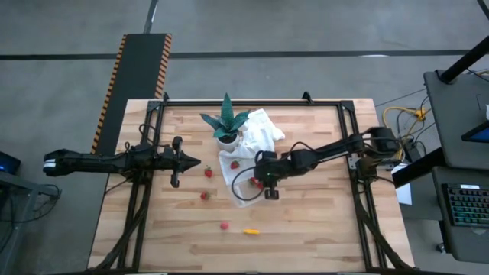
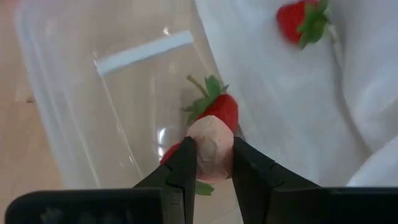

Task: Pick and placing Produce into tupperware
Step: Put the apricot into the transparent bin

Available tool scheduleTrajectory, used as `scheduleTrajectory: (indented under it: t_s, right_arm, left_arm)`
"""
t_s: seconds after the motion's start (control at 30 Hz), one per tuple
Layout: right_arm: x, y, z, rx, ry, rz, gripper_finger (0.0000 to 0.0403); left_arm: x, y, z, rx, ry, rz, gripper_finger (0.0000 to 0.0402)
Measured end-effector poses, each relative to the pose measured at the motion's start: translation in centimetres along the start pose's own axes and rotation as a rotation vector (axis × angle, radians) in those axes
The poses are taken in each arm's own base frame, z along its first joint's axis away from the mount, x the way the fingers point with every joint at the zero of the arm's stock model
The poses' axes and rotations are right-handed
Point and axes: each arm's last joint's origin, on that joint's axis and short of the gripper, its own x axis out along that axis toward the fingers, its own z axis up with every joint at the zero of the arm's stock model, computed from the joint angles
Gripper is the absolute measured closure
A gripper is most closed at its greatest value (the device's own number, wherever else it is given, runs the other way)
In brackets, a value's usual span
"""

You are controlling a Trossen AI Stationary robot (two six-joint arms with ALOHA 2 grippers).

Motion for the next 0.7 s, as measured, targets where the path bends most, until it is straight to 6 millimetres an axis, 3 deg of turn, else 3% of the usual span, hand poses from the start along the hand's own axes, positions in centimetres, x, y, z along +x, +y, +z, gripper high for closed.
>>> scheduleTrajectory:
  t_s: [0.37, 0.7]
  right_arm:
    - [0.53, -0.01, 0.03, 0.015, 0.0, -0.002, 0.0323]
    - [0.47, 0.0, 0.16, 0.051, -0.004, -0.002, 0.0261]
  left_arm:
    - [-0.01, 0.0, 0.01, 0.0, -0.001, 0.0, 0.0402]
    - [-0.01, 0.0, 0.0, 0.0, 0.0, 0.0, 0.0402]
